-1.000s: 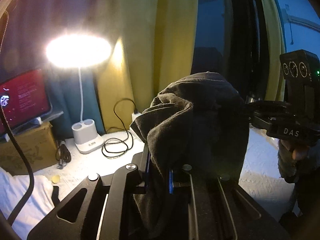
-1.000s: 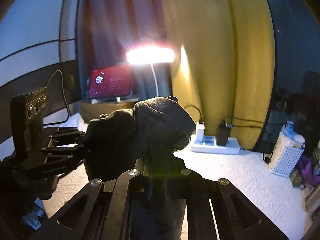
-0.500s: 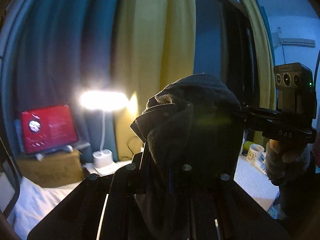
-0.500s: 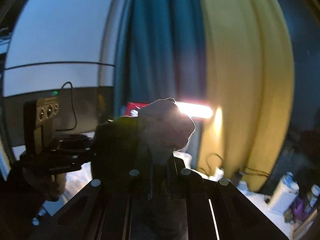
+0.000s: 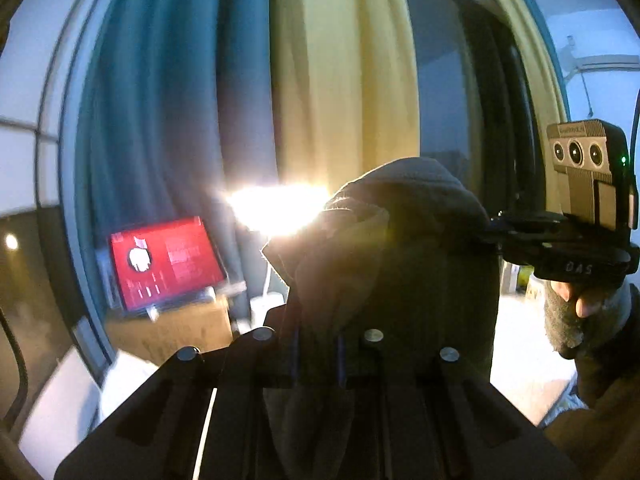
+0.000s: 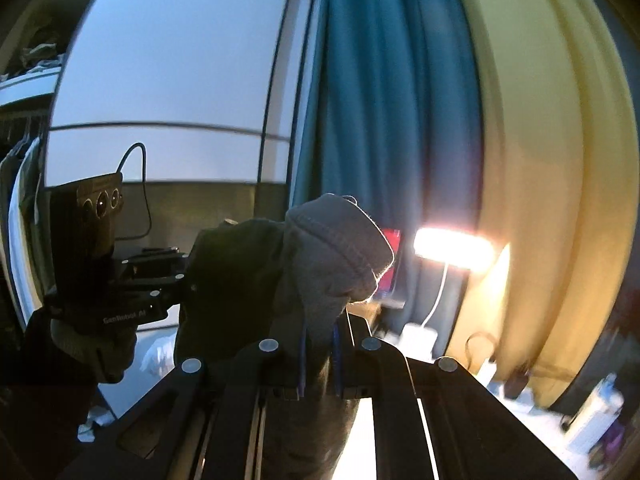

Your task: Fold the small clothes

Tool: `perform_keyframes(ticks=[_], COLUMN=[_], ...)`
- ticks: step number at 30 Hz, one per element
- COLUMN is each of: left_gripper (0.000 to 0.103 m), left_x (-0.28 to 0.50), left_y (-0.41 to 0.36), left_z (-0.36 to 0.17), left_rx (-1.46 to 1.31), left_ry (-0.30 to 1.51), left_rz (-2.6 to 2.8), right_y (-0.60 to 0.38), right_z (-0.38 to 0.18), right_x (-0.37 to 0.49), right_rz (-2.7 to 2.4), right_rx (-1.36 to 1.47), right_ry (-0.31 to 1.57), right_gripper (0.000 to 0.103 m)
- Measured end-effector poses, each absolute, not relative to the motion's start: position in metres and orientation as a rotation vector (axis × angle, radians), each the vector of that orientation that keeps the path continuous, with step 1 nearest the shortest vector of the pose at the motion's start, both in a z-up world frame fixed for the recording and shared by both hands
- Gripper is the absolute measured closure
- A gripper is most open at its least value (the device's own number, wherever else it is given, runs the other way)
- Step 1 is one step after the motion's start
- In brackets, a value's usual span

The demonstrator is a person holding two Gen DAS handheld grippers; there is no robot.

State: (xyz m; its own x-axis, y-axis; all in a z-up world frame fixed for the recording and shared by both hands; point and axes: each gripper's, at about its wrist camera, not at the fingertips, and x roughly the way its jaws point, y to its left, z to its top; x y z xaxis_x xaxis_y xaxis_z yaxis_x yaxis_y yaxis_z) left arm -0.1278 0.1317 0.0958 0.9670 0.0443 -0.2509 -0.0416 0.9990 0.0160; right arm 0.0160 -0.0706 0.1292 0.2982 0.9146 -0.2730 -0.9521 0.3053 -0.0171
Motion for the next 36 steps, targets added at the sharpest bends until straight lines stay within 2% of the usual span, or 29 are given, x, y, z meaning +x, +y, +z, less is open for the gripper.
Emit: perform_keyframes(ticks=[6,13,36], left_gripper=[0.092,0.092,0.092], left_x=[-0.076,-0.037,0.038], left_y=[0.161,0.174,0.196], left_z=[0.033,0.003,-0.040], left_rx=[-0.088,-0.115,-0.151], left_ry=[0.421,0.513,0.652], left_rz=[0.045,0.038,0.046], right_y=[-0.035,-0.014,0.016], right_z=[0.061,0.015,-0.041], right_x=[0.051,0.087,0.169], right_rz=[1.187,1.130,1.084], right_rx=[-0.222,-0.199,-0.157], right_ry=[0.425,0.551,0.718], right_gripper=[0.093,0.093,0.093])
